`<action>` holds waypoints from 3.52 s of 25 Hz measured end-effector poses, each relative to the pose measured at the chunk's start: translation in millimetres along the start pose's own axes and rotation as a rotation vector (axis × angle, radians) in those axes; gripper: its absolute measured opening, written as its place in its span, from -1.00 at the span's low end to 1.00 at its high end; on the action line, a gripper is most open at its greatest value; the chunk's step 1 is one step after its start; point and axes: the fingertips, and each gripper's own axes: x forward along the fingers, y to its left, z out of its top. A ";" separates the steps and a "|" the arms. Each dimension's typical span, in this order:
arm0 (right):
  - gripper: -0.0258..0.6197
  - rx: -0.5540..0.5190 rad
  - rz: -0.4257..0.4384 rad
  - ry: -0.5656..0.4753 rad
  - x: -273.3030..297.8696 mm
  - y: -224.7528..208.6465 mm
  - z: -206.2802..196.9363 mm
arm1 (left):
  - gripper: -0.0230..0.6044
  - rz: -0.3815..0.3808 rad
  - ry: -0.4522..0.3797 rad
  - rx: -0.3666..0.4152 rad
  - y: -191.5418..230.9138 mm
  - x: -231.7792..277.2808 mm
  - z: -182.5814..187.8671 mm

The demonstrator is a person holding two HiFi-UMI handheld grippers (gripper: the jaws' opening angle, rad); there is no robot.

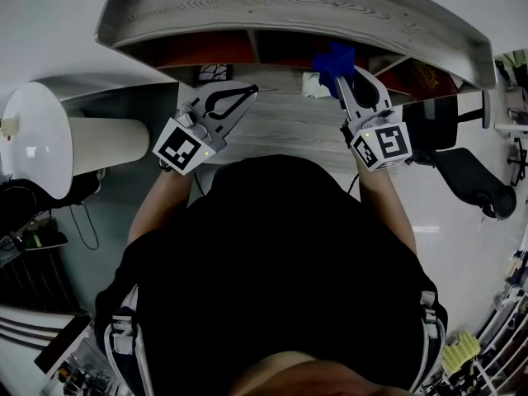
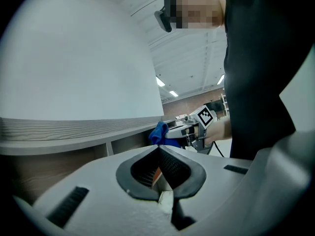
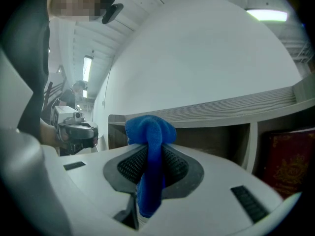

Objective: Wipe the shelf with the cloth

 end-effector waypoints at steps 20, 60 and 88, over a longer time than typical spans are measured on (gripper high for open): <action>-0.70 0.017 0.035 0.066 67.5 16.4 -19.5 | -0.87 -0.001 0.024 -0.025 9.5 -22.4 -14.5; -0.70 -0.219 -0.093 0.596 202.1 -2.3 -146.2 | -0.87 -0.093 0.021 -0.058 33.8 -59.2 -38.2; -0.69 -0.156 -0.227 0.635 152.7 -67.4 -149.7 | -0.87 -0.146 -0.004 -0.135 33.5 -59.5 -33.3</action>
